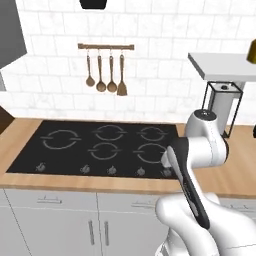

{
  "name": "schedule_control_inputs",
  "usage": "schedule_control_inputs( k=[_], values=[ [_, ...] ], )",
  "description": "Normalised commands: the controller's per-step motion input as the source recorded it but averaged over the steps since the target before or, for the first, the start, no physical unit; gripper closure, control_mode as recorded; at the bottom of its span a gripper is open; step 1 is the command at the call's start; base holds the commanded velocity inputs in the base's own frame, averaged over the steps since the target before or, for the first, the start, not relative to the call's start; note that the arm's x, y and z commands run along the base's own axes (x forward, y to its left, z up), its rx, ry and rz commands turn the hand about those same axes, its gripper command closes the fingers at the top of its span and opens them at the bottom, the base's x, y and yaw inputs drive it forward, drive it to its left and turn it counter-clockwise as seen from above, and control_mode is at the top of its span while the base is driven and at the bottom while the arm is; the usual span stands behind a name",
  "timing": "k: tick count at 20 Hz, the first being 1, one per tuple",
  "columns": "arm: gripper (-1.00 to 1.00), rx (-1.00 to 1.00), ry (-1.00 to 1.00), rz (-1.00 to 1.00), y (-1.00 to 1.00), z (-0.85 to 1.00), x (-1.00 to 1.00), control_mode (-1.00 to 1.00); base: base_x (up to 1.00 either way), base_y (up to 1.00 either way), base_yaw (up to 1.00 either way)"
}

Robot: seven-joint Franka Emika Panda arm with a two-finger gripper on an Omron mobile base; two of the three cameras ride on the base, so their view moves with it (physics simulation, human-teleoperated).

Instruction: Take a straw from the drawer in front and place it inside the glass cup on the dining counter.

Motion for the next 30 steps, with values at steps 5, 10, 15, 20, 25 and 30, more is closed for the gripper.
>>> schedule_control_inputs(
  k=[5, 10, 15, 20, 25, 30],
  values=[
    [-1.00, 0.00, 0.00, 0.00, 0.00, 0.00, 0.00, 1.00, -0.58, -0.36, 0.31],
    [-1.00, 0.00, 0.00, 0.00, 0.00, 0.00, 0.00, 1.00, -0.52, -0.31, 0.29],
    [-1.00, 0.00, 0.00, 0.00, 0.00, 0.00, 0.00, 1.00, -0.45, -0.36, 0.30],
    [-1.00, 0.00, 0.00, 0.00, 0.00, 0.00, 0.00, 1.00, -0.45, -0.39, 0.30],
    [-1.00, 0.00, 0.00, 0.00, 0.00, 0.00, 0.00, 1.00, -0.44, -0.40, 0.29],
    [-1.00, -0.01, 0.00, 0.05, 0.12, -0.02, 0.00, -1.00, -0.12, -0.08, 0.16]
  ],
)
